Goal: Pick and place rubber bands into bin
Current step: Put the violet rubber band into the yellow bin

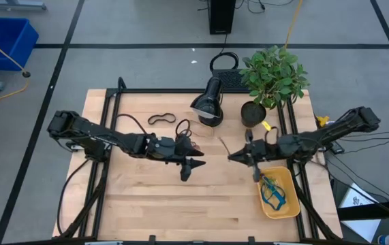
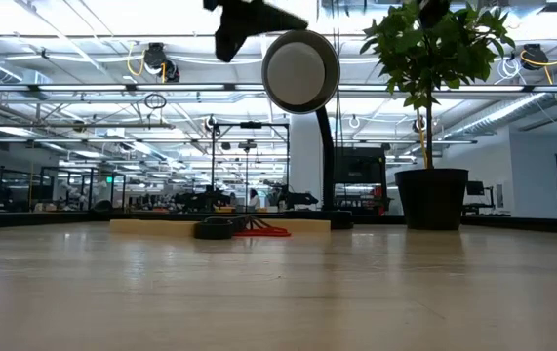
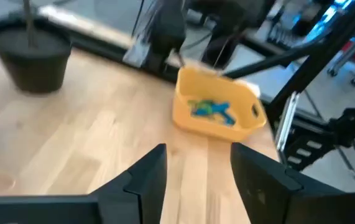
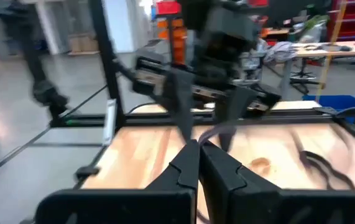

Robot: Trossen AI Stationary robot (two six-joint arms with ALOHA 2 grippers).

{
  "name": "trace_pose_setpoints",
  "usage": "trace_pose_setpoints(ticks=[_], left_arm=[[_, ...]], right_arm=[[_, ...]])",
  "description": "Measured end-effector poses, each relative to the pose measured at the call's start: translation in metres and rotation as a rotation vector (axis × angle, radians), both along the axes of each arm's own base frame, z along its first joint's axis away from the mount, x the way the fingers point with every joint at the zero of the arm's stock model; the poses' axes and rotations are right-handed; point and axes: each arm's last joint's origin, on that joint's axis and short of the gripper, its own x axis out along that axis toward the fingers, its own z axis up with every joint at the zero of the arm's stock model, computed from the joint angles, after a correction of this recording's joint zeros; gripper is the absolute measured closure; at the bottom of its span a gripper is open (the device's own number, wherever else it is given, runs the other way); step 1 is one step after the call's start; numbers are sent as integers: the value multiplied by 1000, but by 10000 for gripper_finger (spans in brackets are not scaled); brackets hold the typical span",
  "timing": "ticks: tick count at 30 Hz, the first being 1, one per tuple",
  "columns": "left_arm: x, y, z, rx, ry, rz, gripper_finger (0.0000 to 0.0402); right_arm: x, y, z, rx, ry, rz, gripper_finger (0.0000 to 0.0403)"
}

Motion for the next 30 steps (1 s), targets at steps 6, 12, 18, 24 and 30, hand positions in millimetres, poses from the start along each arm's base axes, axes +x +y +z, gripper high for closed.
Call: trace_pose_setpoints(ticks=[6,12,18,24,30], left_arm=[[-2,1,-4,-48,50,21,206],[-2,0,-4,-37,51,0,208],[-2,0,-4,36,47,-27,208],[-1,4,-4,43,47,-14,208],[0,9,-4,41,47,4,211]], right_arm=[[-38,2,3,67,192,62,402],[-65,6,7,58,595,5,402],[-82,13,17,102,880,-60,403],[-96,26,11,246,1117,-83,403],[-107,43,2,289,1271,-139,403]])
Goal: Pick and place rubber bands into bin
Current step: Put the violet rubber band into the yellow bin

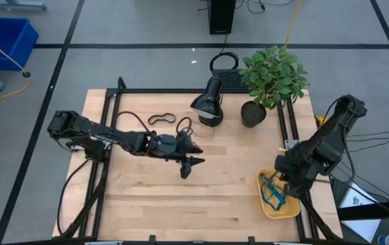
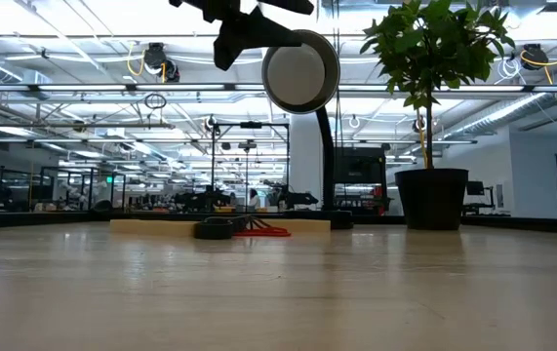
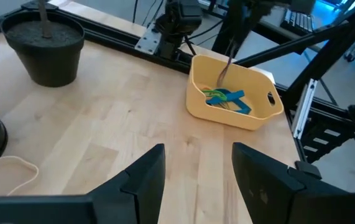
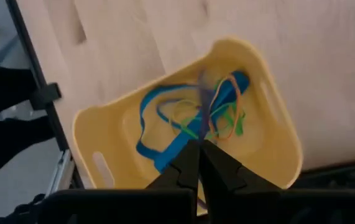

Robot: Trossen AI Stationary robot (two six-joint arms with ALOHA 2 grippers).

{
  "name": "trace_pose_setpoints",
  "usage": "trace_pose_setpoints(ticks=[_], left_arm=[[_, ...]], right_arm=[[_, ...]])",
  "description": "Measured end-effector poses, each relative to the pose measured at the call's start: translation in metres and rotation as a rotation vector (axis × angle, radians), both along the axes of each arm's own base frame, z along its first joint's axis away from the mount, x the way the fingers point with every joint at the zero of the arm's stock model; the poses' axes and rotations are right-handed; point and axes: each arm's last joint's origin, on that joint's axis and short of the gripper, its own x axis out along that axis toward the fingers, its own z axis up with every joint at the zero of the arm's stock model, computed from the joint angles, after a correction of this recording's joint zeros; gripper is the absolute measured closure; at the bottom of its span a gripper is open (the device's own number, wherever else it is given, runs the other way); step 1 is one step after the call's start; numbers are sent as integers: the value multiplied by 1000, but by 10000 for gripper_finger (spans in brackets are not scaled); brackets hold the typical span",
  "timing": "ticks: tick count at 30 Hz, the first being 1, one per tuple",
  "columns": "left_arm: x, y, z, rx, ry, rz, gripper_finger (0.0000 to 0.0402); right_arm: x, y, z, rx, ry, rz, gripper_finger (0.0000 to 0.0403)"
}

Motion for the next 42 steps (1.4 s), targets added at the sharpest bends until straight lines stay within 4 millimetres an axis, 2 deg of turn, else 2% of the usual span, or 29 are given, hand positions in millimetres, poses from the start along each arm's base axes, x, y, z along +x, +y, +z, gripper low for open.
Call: trace_pose_setpoints(ticks=[5,11,24,27,36,39,42], left_arm=[[1,3,0,-10,0,15,211],[1,4,0,-21,2,22,211],[0,4,-1,-22,10,23,211],[0,4,-1,-22,10,23,211],[-1,5,-5,-6,52,21,211],[-2,5,-6,-9,67,24,211],[-3,5,-7,-6,82,25,211]], right_arm=[[-1,13,-12,-44,33,-12,403],[0,19,-47,-67,64,-14,403],[-8,9,-117,-80,107,-30,403],[-8,9,-123,-64,94,-30,403],[-8,9,-123,-60,89,-26,382],[-8,9,-123,-61,89,-24,361],[-8,9,-123,-61,89,-23,324]])
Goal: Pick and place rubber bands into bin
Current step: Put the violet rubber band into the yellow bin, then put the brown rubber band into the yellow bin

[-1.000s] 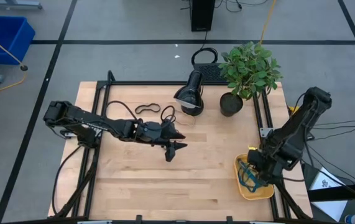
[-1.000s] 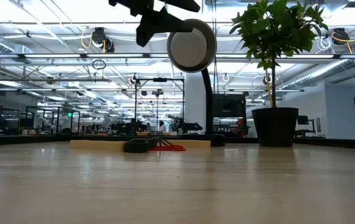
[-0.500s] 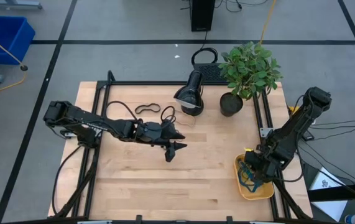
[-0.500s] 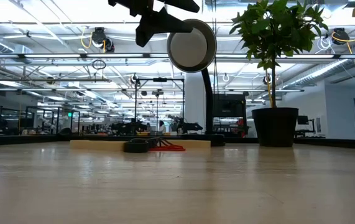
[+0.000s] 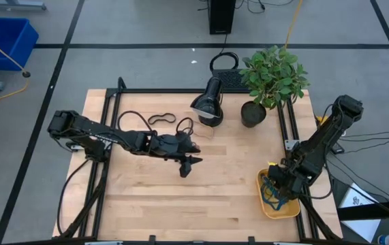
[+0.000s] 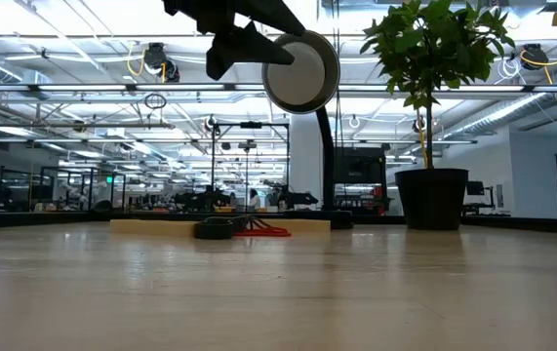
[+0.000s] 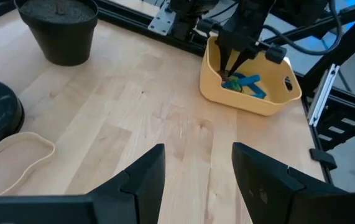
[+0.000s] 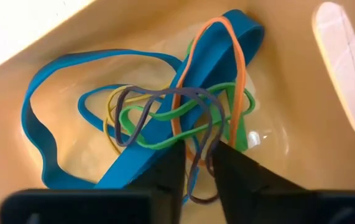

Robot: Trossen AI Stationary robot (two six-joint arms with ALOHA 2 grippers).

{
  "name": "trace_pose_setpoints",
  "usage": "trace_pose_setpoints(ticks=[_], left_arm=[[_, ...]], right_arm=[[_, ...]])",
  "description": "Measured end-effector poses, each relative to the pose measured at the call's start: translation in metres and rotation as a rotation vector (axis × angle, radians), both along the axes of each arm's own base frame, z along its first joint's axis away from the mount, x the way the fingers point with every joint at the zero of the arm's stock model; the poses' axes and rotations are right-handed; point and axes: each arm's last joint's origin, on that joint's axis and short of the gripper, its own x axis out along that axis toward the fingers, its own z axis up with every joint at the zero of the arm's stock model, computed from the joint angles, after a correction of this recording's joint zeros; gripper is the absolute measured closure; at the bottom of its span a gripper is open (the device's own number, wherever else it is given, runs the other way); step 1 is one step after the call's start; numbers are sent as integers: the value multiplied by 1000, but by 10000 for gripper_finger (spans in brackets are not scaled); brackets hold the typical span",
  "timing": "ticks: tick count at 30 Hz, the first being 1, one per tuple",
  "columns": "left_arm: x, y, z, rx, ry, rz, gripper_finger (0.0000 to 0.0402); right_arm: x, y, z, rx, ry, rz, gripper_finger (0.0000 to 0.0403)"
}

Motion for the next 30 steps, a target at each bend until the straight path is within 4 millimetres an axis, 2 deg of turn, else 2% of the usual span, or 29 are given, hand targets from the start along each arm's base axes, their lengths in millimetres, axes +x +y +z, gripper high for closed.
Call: trace_pose_setpoints(ticks=[6,11,19,30], left_arm=[[-2,1,-4,13,51,5,211],[-6,1,-9,69,111,-9,211],[-13,4,-19,168,233,-12,211],[-33,10,-36,202,513,26,211]], right_arm=[[0,0,9,27,-19,0,247],[-1,-1,30,74,-58,-1,215],[-3,-9,50,132,-207,-30,209],[3,-13,73,151,-581,-12,209]])
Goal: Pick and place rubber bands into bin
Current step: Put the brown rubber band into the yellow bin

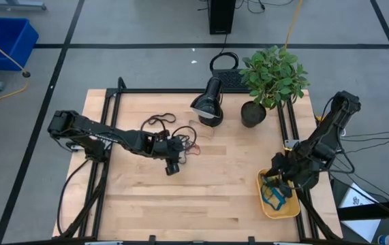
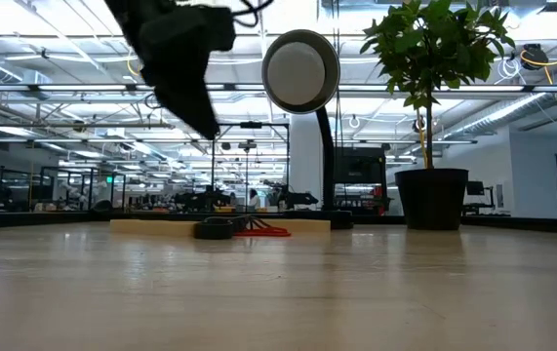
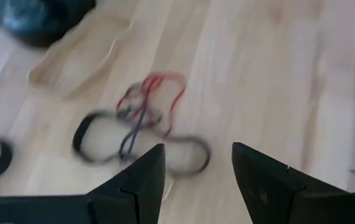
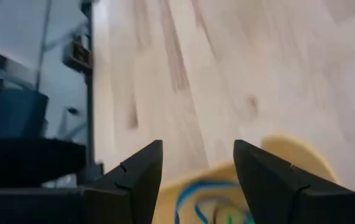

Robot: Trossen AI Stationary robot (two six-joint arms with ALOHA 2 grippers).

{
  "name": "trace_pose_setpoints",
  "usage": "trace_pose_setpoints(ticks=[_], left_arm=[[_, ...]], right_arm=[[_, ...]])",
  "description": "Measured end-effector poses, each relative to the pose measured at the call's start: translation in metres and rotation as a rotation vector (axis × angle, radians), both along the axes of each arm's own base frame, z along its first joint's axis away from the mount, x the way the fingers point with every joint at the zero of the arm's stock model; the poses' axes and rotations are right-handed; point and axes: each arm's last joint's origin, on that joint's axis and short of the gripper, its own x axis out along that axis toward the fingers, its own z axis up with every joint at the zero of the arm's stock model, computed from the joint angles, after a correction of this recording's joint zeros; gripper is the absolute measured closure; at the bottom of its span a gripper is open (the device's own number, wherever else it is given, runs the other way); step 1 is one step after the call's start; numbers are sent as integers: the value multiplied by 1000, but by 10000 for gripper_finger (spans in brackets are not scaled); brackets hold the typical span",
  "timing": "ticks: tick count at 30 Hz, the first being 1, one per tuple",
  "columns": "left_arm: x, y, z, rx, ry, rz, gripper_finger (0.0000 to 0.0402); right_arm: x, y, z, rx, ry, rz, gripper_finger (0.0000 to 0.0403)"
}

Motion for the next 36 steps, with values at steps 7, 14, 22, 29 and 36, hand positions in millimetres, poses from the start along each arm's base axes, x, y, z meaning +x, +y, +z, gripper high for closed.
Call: trace_pose_setpoints(ticks=[7,14,22,29,36], left_arm=[[-10,13,-6,34,143,10,211],[-6,20,-16,101,211,-94,211],[5,19,-50,84,325,-117,211],[12,19,-73,78,394,-116,211],[18,24,-86,14,395,-116,211]], right_arm=[[4,-6,4,-28,-63,-15,214],[9,-11,4,-50,-68,-44,212],[11,-11,5,-56,-81,-37,217],[11,-11,5,-57,-80,-36,216],[11,-11,5,-57,-80,-36,219]])
